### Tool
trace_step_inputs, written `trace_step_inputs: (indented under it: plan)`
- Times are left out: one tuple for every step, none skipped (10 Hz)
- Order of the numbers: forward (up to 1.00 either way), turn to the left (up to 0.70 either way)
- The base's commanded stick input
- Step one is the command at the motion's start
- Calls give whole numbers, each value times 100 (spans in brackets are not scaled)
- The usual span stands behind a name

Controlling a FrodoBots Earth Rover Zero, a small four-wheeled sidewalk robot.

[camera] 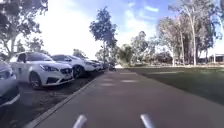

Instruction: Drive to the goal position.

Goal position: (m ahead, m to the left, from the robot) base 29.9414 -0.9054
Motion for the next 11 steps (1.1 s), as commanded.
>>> trace_step_inputs:
  plan:
    - [70, 0]
    - [70, 0]
    - [70, 0]
    - [70, 0]
    - [70, 0]
    - [70, 0]
    - [70, 0]
    - [70, 0]
    - [73, 0]
    - [84, 0]
    - [85, 0]
